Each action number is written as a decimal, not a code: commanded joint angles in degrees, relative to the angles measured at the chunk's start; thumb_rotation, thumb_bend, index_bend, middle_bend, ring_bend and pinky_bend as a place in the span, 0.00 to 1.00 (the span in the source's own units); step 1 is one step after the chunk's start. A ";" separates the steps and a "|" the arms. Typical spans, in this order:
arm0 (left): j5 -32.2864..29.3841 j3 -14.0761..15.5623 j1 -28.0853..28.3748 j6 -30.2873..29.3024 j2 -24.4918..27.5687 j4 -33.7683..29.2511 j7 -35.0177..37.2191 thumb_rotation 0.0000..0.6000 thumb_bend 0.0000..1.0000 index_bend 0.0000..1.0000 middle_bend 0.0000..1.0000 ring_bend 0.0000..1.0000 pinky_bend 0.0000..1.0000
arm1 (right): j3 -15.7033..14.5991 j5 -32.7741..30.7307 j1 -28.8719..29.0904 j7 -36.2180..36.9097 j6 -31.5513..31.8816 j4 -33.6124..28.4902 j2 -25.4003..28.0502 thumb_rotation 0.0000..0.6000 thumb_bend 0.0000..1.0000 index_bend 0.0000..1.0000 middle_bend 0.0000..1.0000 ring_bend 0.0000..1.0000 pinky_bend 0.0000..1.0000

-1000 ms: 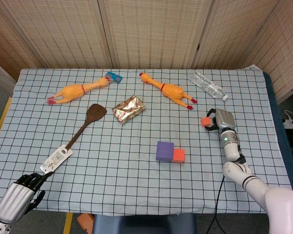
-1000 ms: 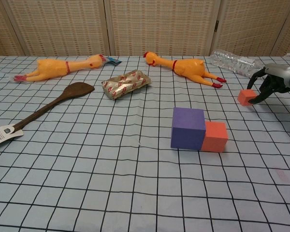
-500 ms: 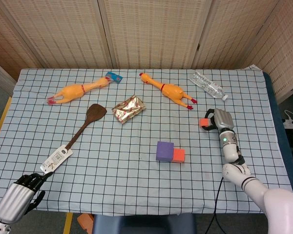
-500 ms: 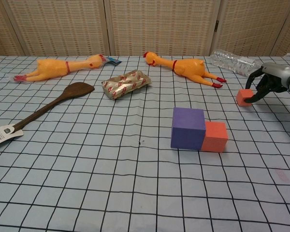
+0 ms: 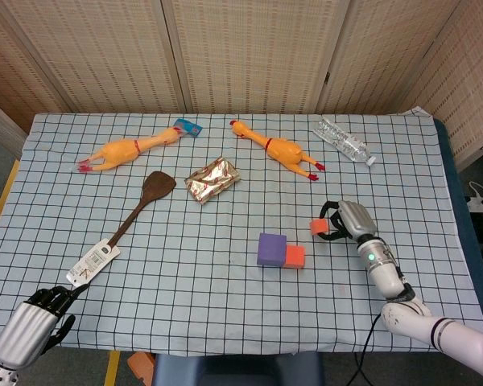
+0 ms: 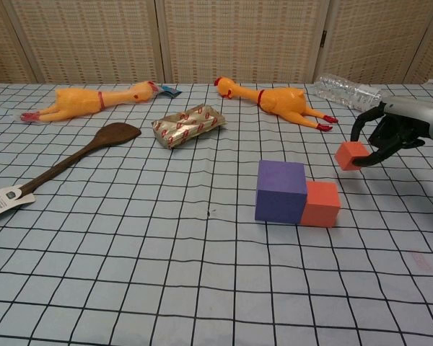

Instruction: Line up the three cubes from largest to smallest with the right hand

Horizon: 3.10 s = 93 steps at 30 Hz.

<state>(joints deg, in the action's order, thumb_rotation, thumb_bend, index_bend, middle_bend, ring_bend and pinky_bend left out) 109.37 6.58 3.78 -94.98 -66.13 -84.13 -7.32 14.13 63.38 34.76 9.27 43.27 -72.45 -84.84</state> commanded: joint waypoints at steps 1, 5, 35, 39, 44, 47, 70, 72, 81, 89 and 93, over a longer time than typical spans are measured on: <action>0.03 0.06 -0.02 -0.04 0.04 0.04 0.16 1.00 0.45 0.19 0.40 0.32 0.43 | -2.29 1.85 -2.12 -1.43 2.51 -3.43 1.99 1.00 0.08 0.57 0.92 0.97 0.99; -0.09 -0.01 0.01 -0.05 0.03 0.11 0.35 1.00 0.45 0.19 0.40 0.32 0.42 | -3.19 2.46 -2.82 -1.71 3.76 -4.26 1.71 1.00 0.08 0.57 0.92 0.97 0.99; 0.08 -0.02 -0.13 -0.59 0.06 0.25 0.71 1.00 0.45 0.19 0.40 0.32 0.43 | -5.75 4.56 -2.41 0.53 2.21 -3.36 -1.09 1.00 0.08 0.57 0.92 0.97 0.99; 0.15 0.01 -0.14 -0.61 0.05 0.27 0.67 1.00 0.45 0.19 0.40 0.32 0.43 | -5.82 4.42 -2.45 0.49 2.24 -3.41 -1.20 1.00 0.08 0.57 0.92 0.97 0.99; 0.21 0.07 -0.05 -0.32 0.04 0.24 0.45 1.00 0.45 0.19 0.40 0.32 0.43 | -5.88 4.35 -2.47 0.65 2.19 -3.41 -1.36 1.00 0.08 0.57 0.92 0.97 0.99; 0.36 0.16 -0.02 -0.24 0.05 0.24 0.36 1.00 0.45 0.19 0.40 0.32 0.43 | -5.99 4.32 -2.47 0.63 2.07 -3.38 -1.47 1.00 0.08 0.57 0.92 0.97 0.99; 0.81 0.31 -0.22 -0.81 0.10 0.35 0.43 1.00 0.45 0.19 0.40 0.32 0.43 | -6.71 3.56 -3.50 -1.08 3.25 -5.14 -1.22 1.00 0.08 0.57 0.92 0.97 0.99; 0.71 0.25 -0.23 -0.85 0.10 0.39 0.57 1.00 0.45 0.19 0.40 0.32 0.43 | -6.65 3.44 -3.37 -1.17 3.10 -4.84 -1.47 1.00 0.08 0.57 0.92 0.97 0.99; 0.64 0.22 -0.19 -0.80 0.10 0.45 0.75 1.00 0.45 0.19 0.40 0.32 0.43 | -6.71 3.42 -3.07 -0.64 2.06 -3.81 -1.92 1.00 0.08 0.50 0.92 0.97 0.99; 0.60 0.19 -0.15 -0.71 0.08 0.43 0.72 1.00 0.45 0.19 0.40 0.32 0.43 | -6.81 4.17 -2.89 0.49 1.37 -3.22 -1.96 1.00 0.08 0.36 0.92 0.97 0.99; 0.58 0.19 -0.16 -0.70 0.10 0.42 0.70 1.00 0.45 0.19 0.40 0.32 0.43 | -7.16 5.09 -2.91 1.29 1.05 -3.58 -1.42 1.00 0.08 0.28 0.92 0.97 0.99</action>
<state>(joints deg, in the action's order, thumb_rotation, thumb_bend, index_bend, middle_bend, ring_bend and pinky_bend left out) 109.95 6.77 3.63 -95.68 -66.03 -83.70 -6.61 7.09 68.26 31.86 10.38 44.39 -75.91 -86.41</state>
